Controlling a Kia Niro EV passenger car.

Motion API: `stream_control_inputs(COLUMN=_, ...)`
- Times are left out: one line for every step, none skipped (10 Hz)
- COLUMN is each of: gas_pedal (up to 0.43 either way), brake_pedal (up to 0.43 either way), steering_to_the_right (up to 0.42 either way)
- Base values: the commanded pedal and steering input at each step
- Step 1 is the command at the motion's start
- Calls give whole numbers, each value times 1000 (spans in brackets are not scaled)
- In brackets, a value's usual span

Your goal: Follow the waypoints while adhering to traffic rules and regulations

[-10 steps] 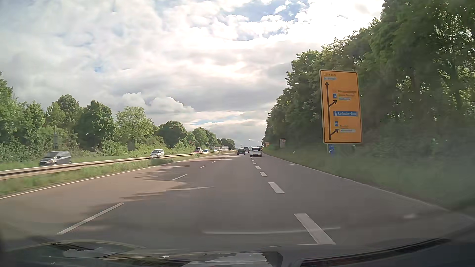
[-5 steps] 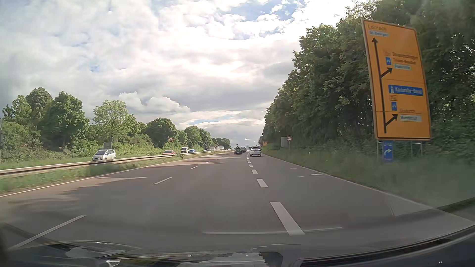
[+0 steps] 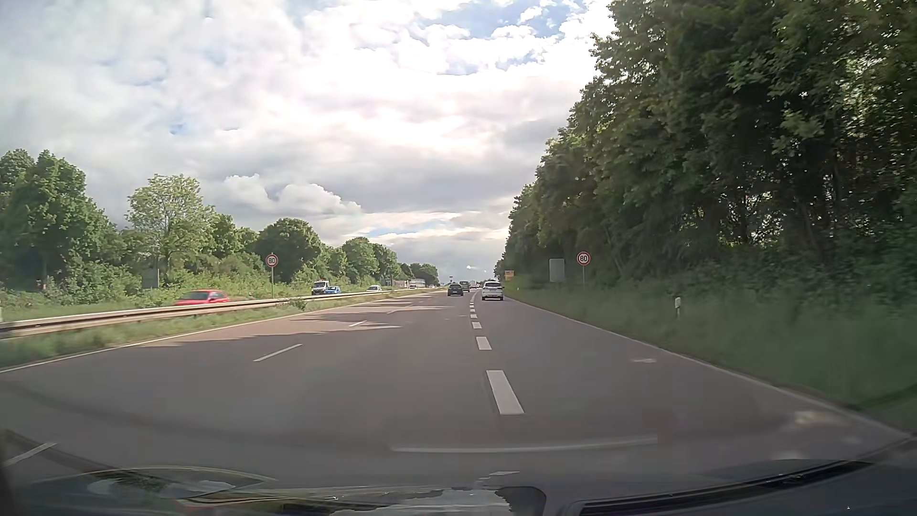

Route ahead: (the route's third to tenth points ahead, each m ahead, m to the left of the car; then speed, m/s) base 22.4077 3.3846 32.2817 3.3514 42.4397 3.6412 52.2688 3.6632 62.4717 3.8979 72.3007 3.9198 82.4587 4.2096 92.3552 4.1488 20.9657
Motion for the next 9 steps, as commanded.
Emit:
stream_control_inputs(gas_pedal=98, brake_pedal=0, steering_to_the_right=4)
stream_control_inputs(gas_pedal=98, brake_pedal=0, steering_to_the_right=4)
stream_control_inputs(gas_pedal=98, brake_pedal=0, steering_to_the_right=4)
stream_control_inputs(gas_pedal=98, brake_pedal=0, steering_to_the_right=4)
stream_control_inputs(gas_pedal=98, brake_pedal=0, steering_to_the_right=4)
stream_control_inputs(gas_pedal=98, brake_pedal=0, steering_to_the_right=4)
stream_control_inputs(gas_pedal=98, brake_pedal=0, steering_to_the_right=4)
stream_control_inputs(gas_pedal=98, brake_pedal=0, steering_to_the_right=4)
stream_control_inputs(gas_pedal=98, brake_pedal=0, steering_to_the_right=4)
